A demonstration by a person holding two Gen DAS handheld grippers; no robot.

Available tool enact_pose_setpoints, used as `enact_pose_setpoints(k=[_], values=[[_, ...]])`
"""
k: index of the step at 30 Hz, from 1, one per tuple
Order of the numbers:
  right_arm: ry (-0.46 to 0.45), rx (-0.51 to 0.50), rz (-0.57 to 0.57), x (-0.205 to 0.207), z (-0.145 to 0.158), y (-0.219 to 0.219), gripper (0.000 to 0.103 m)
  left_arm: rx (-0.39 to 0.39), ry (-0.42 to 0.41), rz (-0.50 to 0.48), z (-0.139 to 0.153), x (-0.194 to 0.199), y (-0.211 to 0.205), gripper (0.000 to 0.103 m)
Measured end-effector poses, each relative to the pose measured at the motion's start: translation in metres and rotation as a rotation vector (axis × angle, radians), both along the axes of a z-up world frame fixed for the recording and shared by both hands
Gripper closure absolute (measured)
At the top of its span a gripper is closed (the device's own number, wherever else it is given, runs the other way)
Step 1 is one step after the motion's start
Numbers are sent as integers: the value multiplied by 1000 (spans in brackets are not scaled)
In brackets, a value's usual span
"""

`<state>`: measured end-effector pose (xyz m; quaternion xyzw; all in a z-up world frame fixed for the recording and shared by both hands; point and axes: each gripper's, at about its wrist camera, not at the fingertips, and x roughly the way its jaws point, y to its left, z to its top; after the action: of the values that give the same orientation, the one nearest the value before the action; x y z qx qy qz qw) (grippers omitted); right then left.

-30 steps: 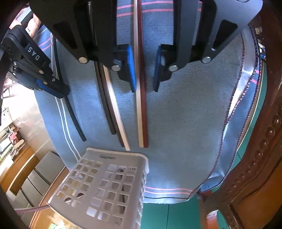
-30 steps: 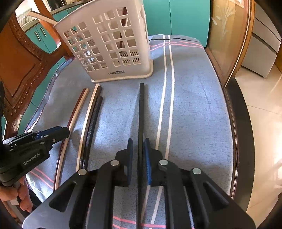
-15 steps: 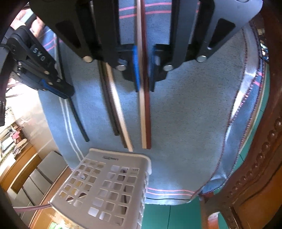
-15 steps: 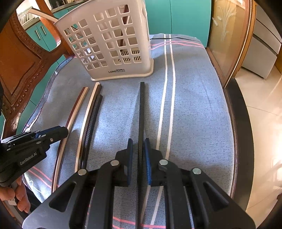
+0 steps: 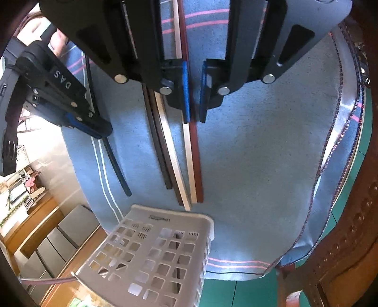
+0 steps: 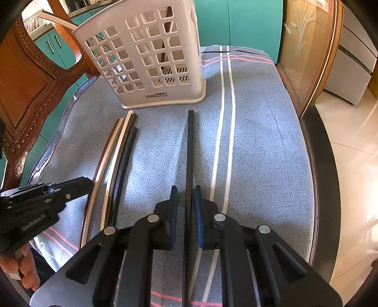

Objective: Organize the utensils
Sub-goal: 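Close the left gripper on a red chopstick while the right gripper closes on a black one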

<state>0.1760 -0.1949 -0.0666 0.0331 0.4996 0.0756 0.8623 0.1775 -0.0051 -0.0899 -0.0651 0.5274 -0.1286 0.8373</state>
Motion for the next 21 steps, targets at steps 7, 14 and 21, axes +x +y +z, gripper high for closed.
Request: enact_pose_setpoints(k=[7,14,21], values=[[0,5,11,-2,0,-2,84,71,-17,-1,-2,0,-9,84],[-5,5,17,-2,-1,1,78,130,-43,-6,-1,-4,-23,85],[9,-2,43,-4,0,3,92,83,-14,3,-2,-4,-8,96]])
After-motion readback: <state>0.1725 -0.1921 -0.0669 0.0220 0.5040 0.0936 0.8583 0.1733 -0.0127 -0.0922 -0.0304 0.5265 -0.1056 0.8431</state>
